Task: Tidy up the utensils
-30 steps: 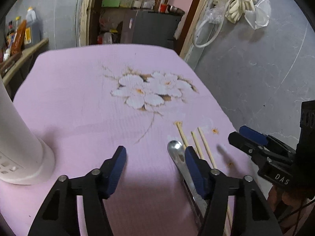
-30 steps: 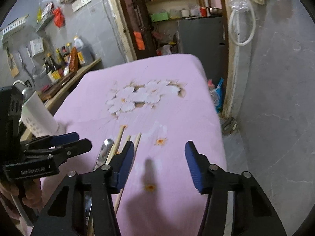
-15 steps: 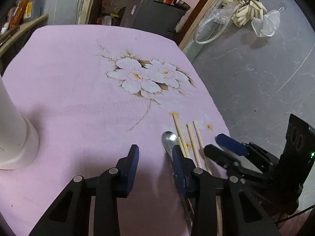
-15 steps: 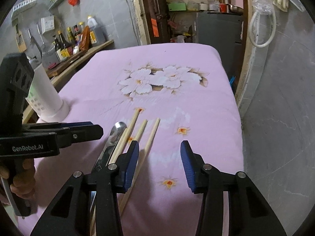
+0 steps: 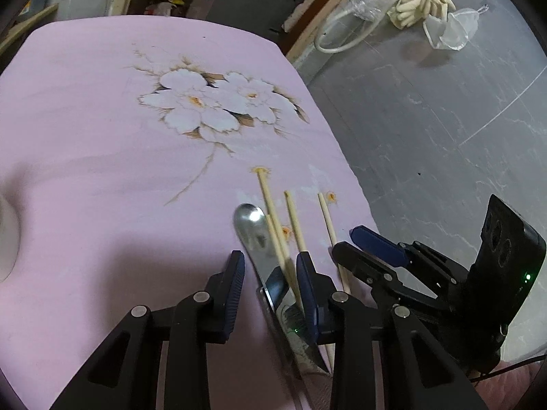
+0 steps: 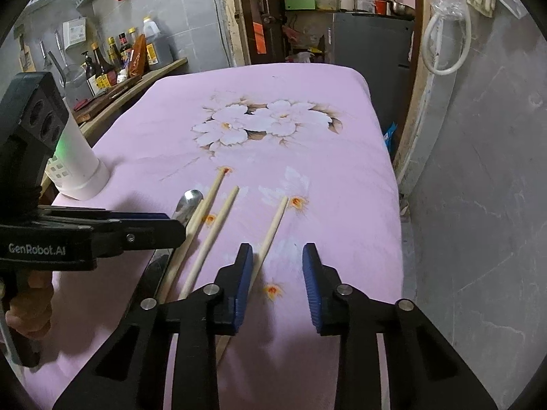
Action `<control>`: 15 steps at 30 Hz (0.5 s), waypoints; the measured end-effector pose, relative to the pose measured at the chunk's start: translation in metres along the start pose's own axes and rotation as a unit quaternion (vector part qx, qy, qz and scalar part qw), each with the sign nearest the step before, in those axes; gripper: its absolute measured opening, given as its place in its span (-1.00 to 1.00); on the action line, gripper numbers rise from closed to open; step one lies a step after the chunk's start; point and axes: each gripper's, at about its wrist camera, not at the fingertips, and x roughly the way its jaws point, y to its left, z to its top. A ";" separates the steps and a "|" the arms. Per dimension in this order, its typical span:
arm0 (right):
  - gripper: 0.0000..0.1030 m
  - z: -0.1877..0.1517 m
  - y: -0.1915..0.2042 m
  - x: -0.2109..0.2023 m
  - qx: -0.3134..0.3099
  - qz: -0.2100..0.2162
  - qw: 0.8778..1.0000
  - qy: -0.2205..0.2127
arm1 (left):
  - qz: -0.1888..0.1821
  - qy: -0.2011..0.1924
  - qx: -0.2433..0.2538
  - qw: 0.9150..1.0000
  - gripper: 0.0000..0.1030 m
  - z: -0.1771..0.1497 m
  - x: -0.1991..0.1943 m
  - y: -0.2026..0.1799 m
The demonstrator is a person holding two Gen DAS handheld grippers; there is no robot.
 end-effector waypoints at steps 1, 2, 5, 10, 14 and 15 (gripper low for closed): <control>-0.56 -0.001 -0.001 0.000 0.004 0.001 1.000 0.000 | -0.001 0.002 0.002 1.000 -0.43 0.001 0.000 0.000; -0.57 -0.001 -0.003 -0.001 0.009 0.002 1.000 0.001 | -0.001 0.003 0.003 1.000 -0.45 0.002 0.002 -0.001; -0.61 -0.002 -0.006 -0.002 0.016 0.001 1.000 0.001 | -0.003 0.010 0.000 1.000 -0.59 0.006 0.005 -0.002; -0.71 -0.003 -0.008 -0.002 0.022 -0.002 1.000 0.001 | -0.012 0.018 -0.020 1.000 -0.80 0.009 0.008 0.001; -0.77 -0.003 -0.010 -0.002 0.026 -0.004 1.000 0.003 | -0.022 0.020 -0.029 0.999 -0.84 0.008 0.007 0.002; -0.77 -0.003 -0.011 -0.002 0.028 -0.004 1.000 0.004 | -0.023 0.022 -0.024 0.999 -0.84 0.009 0.007 0.000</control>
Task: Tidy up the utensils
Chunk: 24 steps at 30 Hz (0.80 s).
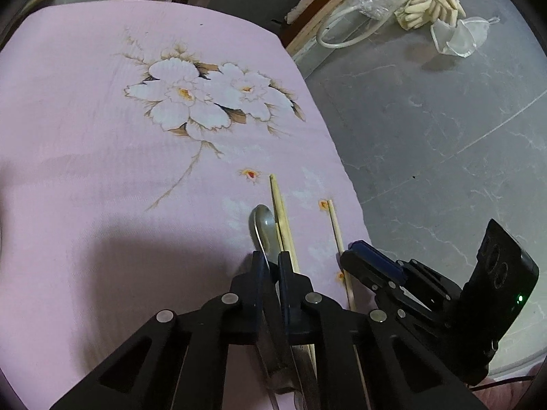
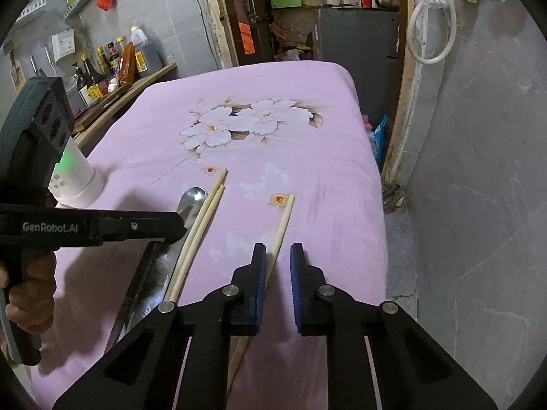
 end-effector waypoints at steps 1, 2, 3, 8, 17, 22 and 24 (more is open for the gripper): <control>-0.77 0.001 -0.001 0.001 0.003 0.001 1.000 0.002 | -0.001 0.002 0.003 1.000 -0.84 0.000 0.002 -0.002; -0.77 0.003 -0.001 0.002 0.007 0.003 1.000 0.005 | -0.001 0.005 0.006 1.000 -0.84 0.000 0.002 -0.004; -0.77 0.004 -0.002 0.005 0.007 0.006 1.000 0.010 | -0.002 0.008 0.010 1.000 -0.84 0.001 0.004 -0.006; -0.77 0.015 -0.010 0.016 0.021 0.031 0.999 0.031 | -0.012 0.021 0.005 1.000 -0.83 0.006 0.011 -0.007; -0.85 0.020 -0.018 0.032 0.059 0.063 0.995 0.058 | -0.011 0.030 0.025 0.999 -0.87 0.016 0.015 -0.011; -0.92 0.018 -0.022 0.034 0.102 0.088 0.989 0.058 | -0.017 0.018 0.031 0.999 -0.94 0.017 0.008 -0.018; -0.92 0.016 -0.025 0.032 0.118 0.096 0.987 0.052 | -0.013 0.015 0.036 0.999 -0.95 0.016 0.004 -0.022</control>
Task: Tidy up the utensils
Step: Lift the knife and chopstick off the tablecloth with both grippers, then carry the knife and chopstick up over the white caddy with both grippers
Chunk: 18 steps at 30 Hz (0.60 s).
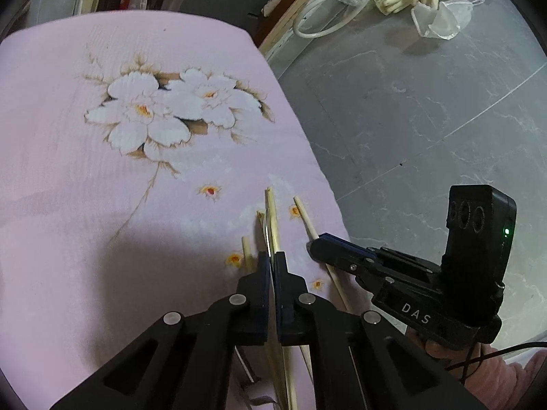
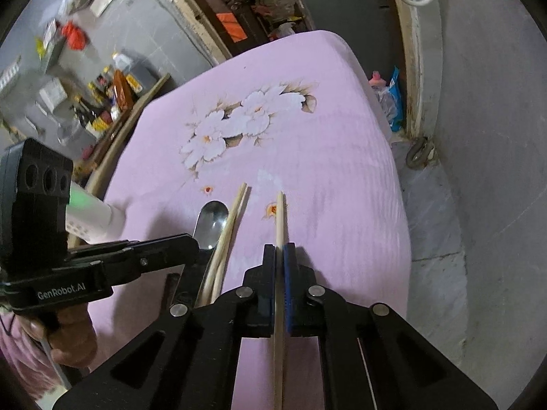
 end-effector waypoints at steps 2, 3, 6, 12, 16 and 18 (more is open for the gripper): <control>-0.92 -0.001 -0.002 -0.003 0.017 0.010 1.000 -0.009 | 0.003 -0.006 0.000 1.000 -0.95 0.000 -0.005 -0.002; -0.92 -0.002 -0.003 -0.006 0.030 0.019 0.999 -0.018 | 0.004 -0.011 -0.001 1.000 -0.95 0.001 -0.009 -0.003; -0.92 -0.002 -0.003 -0.017 0.058 0.041 0.996 -0.052 | 0.010 -0.033 -0.005 0.999 -0.96 0.001 -0.024 -0.007; -0.92 -0.002 0.018 -0.044 0.050 0.073 0.986 -0.143 | 0.035 -0.112 0.009 0.993 -0.96 -0.002 -0.064 -0.014; -0.92 0.003 0.041 -0.056 0.033 0.088 0.976 -0.196 | 0.055 -0.163 0.017 0.985 -0.97 -0.003 -0.089 -0.016; -0.92 0.007 0.052 -0.064 0.019 0.094 0.971 -0.220 | 0.056 -0.182 0.012 0.982 -0.97 -0.003 -0.102 -0.014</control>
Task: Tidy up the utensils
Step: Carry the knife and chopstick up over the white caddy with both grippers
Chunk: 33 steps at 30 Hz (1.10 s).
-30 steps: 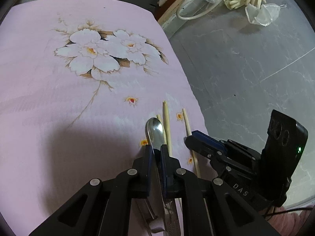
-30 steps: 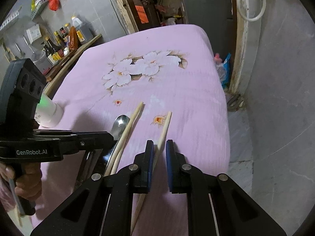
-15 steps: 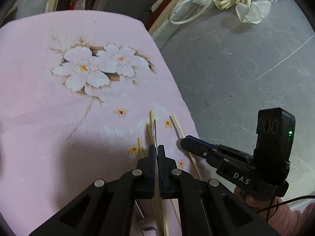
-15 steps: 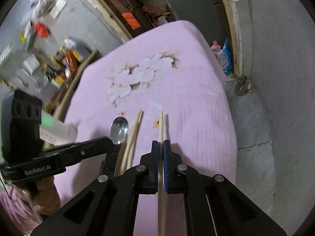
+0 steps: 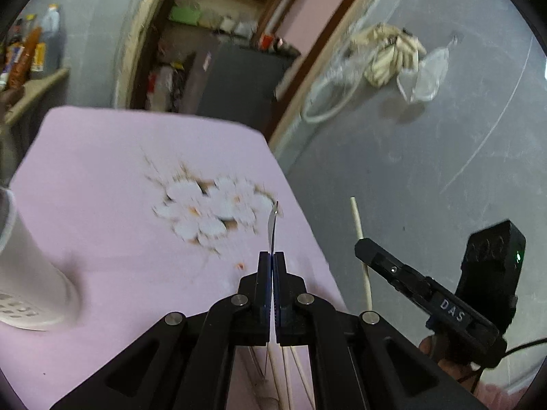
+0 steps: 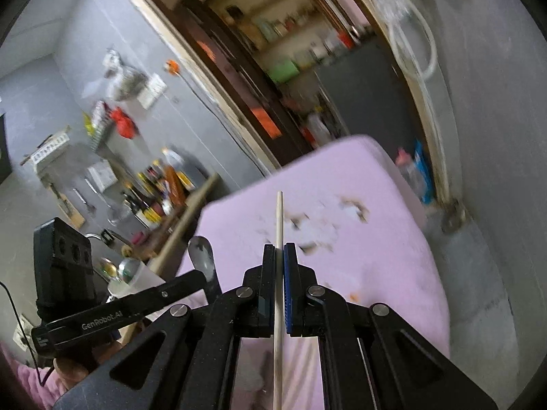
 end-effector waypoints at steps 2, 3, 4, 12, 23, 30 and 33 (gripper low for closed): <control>-0.92 0.006 0.015 -0.002 -0.013 0.012 1.000 -0.024 | 0.005 -0.019 -0.003 1.000 -0.97 0.005 -0.012 0.004; -0.92 0.009 0.020 -0.005 -0.017 0.015 0.999 -0.034 | 0.005 -0.025 -0.004 1.000 -0.97 0.008 -0.019 0.007; -0.92 0.012 0.026 -0.006 -0.020 0.019 0.999 -0.044 | 0.005 -0.031 -0.005 1.000 -0.97 0.010 -0.023 0.009; -0.92 0.034 0.078 -0.006 -0.022 0.051 0.992 -0.113 | 0.009 -0.081 -0.005 0.997 -0.97 0.037 -0.078 0.025; -0.92 0.048 0.178 0.031 -0.054 0.103 0.982 -0.149 | 0.041 -0.144 -0.003 0.989 -0.97 0.077 -0.168 0.079; -0.92 0.043 0.232 0.066 -0.081 0.120 0.978 -0.153 | 0.070 -0.179 -0.012 0.981 -0.97 0.095 -0.216 0.130; -0.92 0.036 0.248 0.083 -0.092 0.114 0.978 -0.150 | 0.082 -0.187 -0.020 0.979 -0.97 0.096 -0.227 0.153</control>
